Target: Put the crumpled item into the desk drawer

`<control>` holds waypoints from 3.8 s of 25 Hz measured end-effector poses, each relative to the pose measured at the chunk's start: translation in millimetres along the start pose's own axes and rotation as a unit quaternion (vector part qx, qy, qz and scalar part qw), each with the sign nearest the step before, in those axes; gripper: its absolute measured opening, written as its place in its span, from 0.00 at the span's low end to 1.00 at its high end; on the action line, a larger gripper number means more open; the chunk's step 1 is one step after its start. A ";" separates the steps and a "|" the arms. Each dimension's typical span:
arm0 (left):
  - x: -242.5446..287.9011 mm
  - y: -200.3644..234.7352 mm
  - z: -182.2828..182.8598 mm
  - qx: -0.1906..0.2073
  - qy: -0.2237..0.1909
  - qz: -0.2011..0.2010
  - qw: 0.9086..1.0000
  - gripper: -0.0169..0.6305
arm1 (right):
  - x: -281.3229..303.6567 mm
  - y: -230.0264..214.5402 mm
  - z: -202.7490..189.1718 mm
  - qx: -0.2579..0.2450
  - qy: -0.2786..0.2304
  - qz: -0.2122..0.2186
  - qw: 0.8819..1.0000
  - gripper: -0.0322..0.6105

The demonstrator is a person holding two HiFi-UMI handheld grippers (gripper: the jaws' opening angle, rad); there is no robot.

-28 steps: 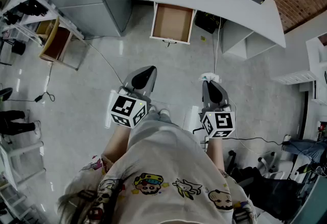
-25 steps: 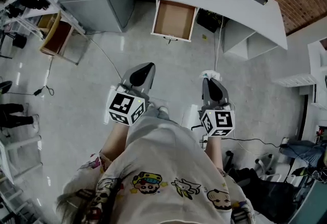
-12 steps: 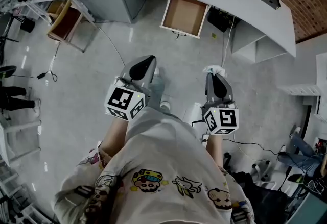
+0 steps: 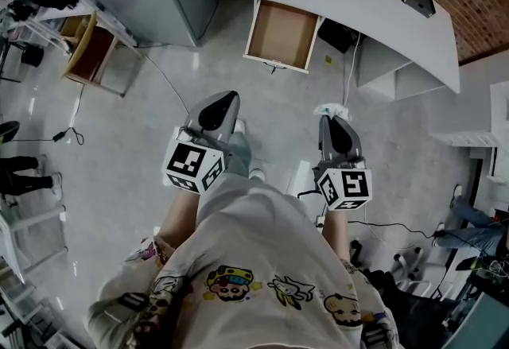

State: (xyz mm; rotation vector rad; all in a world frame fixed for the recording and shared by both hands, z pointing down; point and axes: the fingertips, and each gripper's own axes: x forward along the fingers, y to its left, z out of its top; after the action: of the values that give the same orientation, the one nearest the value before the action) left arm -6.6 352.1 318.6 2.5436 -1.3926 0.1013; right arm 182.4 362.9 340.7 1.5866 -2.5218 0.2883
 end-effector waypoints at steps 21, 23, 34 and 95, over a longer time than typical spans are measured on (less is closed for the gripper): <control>134.5 169.7 49.2 -0.001 0.018 -0.046 0.999 0.03 | 203.6 -23.0 58.1 -0.003 0.010 -0.047 0.999 0.07; 138.6 175.9 45.8 -0.005 0.025 -0.050 0.998 0.03 | 211.2 -23.5 59.1 -0.005 0.014 -0.050 0.999 0.07; 183.4 191.6 33.7 -0.019 0.039 -0.050 0.998 0.03 | 252.8 -52.3 44.2 -0.005 0.047 -0.041 0.998 0.07; 339.4 262.0 -95.4 -0.066 0.136 0.023 0.988 0.03 | 464.4 -119.9 -129.0 -0.019 0.254 0.137 0.957 0.07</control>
State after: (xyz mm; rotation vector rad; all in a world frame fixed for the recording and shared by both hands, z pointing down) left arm -36.4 -39.1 516.2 2.2897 -1.3063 0.3404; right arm 93.8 -62.7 580.8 0.9792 -2.3027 0.5903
